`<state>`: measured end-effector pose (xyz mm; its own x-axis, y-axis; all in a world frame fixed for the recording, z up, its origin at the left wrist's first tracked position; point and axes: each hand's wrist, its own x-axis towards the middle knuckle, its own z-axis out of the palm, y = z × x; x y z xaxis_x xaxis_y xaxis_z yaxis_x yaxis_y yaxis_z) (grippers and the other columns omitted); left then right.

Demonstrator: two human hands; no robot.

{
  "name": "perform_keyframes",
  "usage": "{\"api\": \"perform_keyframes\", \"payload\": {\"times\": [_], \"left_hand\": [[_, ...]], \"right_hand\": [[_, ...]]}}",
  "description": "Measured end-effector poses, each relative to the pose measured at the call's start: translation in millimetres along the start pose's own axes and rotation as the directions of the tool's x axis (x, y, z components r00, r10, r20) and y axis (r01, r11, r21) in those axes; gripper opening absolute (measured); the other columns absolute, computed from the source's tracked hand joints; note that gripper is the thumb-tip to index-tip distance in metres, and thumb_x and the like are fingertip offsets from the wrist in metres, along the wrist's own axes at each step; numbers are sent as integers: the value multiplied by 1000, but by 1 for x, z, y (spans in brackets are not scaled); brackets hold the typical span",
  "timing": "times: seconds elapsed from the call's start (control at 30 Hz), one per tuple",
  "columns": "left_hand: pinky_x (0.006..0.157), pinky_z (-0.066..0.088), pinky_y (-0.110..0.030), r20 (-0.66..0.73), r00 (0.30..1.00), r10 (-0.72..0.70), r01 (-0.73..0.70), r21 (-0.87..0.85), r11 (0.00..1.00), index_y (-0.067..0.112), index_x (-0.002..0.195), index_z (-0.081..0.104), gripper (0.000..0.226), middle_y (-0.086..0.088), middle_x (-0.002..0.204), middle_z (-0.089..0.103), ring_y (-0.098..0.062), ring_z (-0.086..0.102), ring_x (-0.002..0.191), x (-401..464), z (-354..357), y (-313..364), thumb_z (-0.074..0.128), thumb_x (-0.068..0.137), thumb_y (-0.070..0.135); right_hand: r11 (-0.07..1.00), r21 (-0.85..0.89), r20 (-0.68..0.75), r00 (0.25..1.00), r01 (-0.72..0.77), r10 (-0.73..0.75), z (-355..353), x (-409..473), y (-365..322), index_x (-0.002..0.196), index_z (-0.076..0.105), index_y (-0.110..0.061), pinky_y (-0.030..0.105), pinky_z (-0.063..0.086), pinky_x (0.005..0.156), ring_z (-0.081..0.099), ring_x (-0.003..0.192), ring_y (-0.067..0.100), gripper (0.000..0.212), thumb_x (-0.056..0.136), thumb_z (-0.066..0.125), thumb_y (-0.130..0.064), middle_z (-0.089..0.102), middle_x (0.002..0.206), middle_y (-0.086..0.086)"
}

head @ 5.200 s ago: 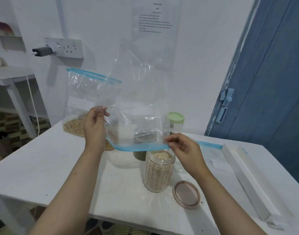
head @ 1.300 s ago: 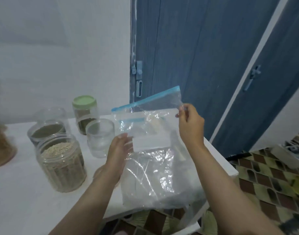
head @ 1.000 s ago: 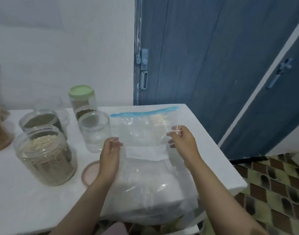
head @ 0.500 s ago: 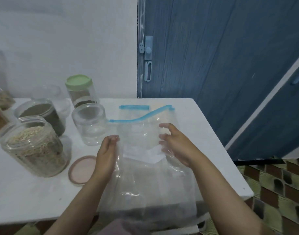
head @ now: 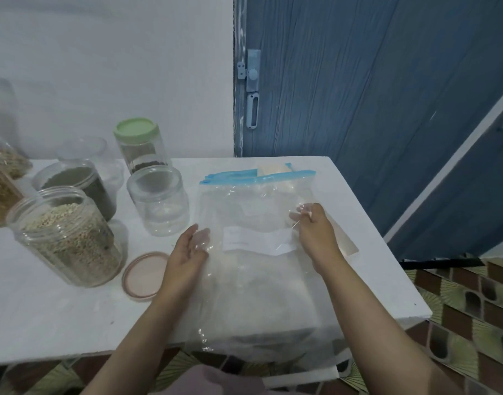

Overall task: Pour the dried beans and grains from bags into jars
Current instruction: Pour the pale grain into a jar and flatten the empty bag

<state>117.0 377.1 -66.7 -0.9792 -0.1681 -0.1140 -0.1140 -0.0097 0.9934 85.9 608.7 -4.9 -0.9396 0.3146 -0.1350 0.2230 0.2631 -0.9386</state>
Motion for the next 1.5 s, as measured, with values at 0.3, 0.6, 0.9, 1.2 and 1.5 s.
{"api": "perform_keyframes", "payload": {"times": [0.3, 0.6, 0.9, 1.2, 1.5], "left_hand": [[58, 50, -26, -98, 984, 151, -119, 270, 956, 38, 118, 52, 43, 5, 97, 65, -15, 59, 66, -5, 8, 3, 49, 94, 3], [49, 51, -20, -139, 990, -30, 55, 175, 983, 26, 114, 60, 29, -8, 94, 64, -16, 63, 81, -32, 11, 4, 49, 95, 6], [84, 54, -44, -90, 981, 171, -116, 431, 895, 24, 131, 53, 47, 0, 122, 57, -20, 64, 83, -31, 29, 7, 50, 89, 3], [83, 56, -35, -117, 974, 196, -134, 403, 905, 23, 133, 53, 44, 14, 134, 47, -8, 64, 88, -25, 31, 6, 49, 93, 5], [59, 46, -10, -51, 987, 154, -141, 206, 968, 32, 129, 57, 48, -7, 126, 62, 3, 62, 69, -10, 16, 11, 48, 95, 0]], "right_hand": [[977, -206, 281, 954, -48, 106, -32, -11, 6, 112, 58, -33, 21, 40, 68, 52, 95, -2, 32, 90, 48, -11, 56, 111, -14], [977, -213, 241, 969, -3, 56, -33, -14, 23, 115, 55, -28, 12, 43, 55, 57, 81, 4, 33, 98, 36, -8, 61, 104, -7], [974, -223, 156, 985, -41, 77, -28, -14, 25, 108, 52, -19, 33, 50, 72, 62, 86, 20, 16, 92, 52, -23, 62, 104, 0], [967, -232, 348, 937, 102, -15, -49, -22, 6, 144, 32, -52, 36, 59, 75, 63, 78, 20, 84, 86, 51, 5, 64, 103, 1], [987, -69, 154, 979, 144, -132, -23, -1, 10, 104, 61, -22, 28, 55, 75, 68, 69, 10, 38, 90, 36, 2, 69, 107, 7]]}}
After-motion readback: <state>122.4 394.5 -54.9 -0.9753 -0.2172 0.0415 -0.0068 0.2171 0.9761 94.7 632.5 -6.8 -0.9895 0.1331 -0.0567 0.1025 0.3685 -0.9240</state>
